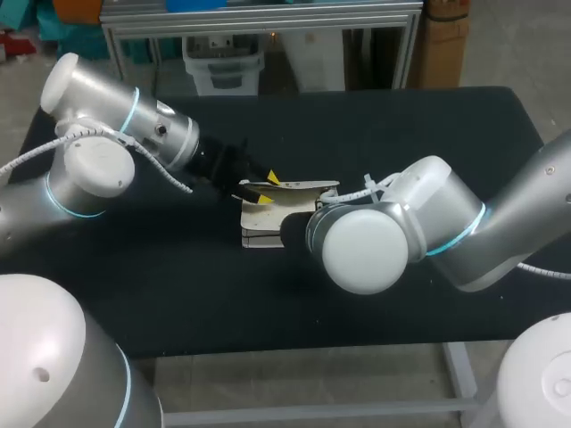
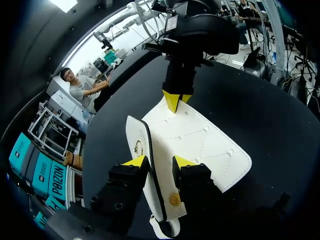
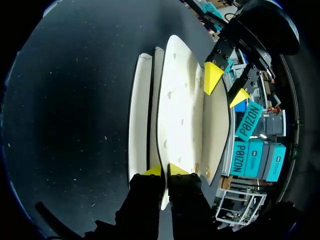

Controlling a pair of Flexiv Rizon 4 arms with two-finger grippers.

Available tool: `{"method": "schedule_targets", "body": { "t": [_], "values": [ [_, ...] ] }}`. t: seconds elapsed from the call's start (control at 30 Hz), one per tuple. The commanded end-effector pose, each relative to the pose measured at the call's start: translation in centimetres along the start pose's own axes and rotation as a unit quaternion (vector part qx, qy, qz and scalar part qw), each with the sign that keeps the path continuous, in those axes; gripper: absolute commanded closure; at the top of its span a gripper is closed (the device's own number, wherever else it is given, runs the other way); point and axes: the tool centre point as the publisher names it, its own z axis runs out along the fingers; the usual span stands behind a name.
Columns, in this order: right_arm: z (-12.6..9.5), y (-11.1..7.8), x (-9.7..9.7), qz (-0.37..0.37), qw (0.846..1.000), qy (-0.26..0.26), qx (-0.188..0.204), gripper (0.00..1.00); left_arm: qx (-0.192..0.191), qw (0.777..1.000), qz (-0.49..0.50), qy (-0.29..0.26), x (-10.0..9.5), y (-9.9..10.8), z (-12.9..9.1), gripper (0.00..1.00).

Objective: Pick up the bag, open it, inspect its contents, close it, and place it on the opposite side

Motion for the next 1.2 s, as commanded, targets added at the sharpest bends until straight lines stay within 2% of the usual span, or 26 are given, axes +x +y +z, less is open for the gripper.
{"method": "schedule_targets", "body": {
  "t": [0.03, 0.07, 0.27, 0.43, 0.6, 0.67, 0.77, 0.9, 0.93, 0.97, 1.0, 1.2],
  "values": [
    [0.3, -0.1, 0.5, 0.0, 0.998, -0.057, -0.004, 1.0, -0.001, 1.0, 0.0, -0.03, 0.0, -0.1, 0.3, 0.95],
    [0.3, -0.1, 0.5, 0.0, 0.998, -0.057, -0.004, 1.0, -0.004, 1.0, -0.001, -0.03, -0.1, 0.0, 0.4, 1.0],
    [0.3, -0.1, 0.5, 0.0, 0.998, -0.057, -0.004, 1.0, -0.017, 1.0, -0.001, -0.018, 0.1, 0.2, 0.7, 1.0],
    [0.3, -0.1, 0.5, 0.0, 0.998, -0.057, -0.004, 1.0, -0.012, 0.999, 0.004, 0.034, 1.5, 0.0, 0.7, 1.0],
    [0.3, -0.1, 0.5, 0.0, 0.998, -0.057, -0.004, 1.0, -0.026, 0.994, 0.019, 0.102, 3.1, -0.1, 1.6, 1.0],
    [0.3, -0.1, 0.5, 0.0, 0.998, -0.057, -0.004, 1.0, -0.026, 0.994, 0.01, 0.109, 3.2, 0.1, 1.8, 1.0],
    [0.3, -0.1, 0.5, 0.0, 0.998, -0.057, -0.004, 1.0, -0.005, 0.993, 0.002, 0.121, 3.2, 0.3, 2.3, 1.0],
    [0.3, -0.1, 0.5, 0.0, 0.998, -0.057, -0.004, 1.0, -0.01, 0.991, -0.003, 0.131, 3.1, 0.4, 3.1, 1.0],
    [0.3, -0.1, 0.5, 0.0, 0.998, -0.057, -0.004, 1.0, -0.011, 0.991, -0.003, 0.131, 3.1, 0.4, 3.1, 0.93],
    [0.3, -0.1, 0.5, 0.0, 0.998, -0.057, -0.004, 1.0, -0.012, 0.991, -0.004, 0.131, 3.1, 0.5, 3.0, 0.78],
    [0.3, -0.1, 0.5, 0.0, 0.998, -0.057, -0.004, 1.0, -0.012, 0.992, -0.005, 0.129, 3.1, 0.5, 2.9, 0.69],
    [0.3, -0.1, 0.5, 0.0, 0.998, -0.057, -0.004, 1.0, -0.014, 0.993, -0.008, 0.117, 2.9, 0.6, 2.0, 0.67]
  ]
}}
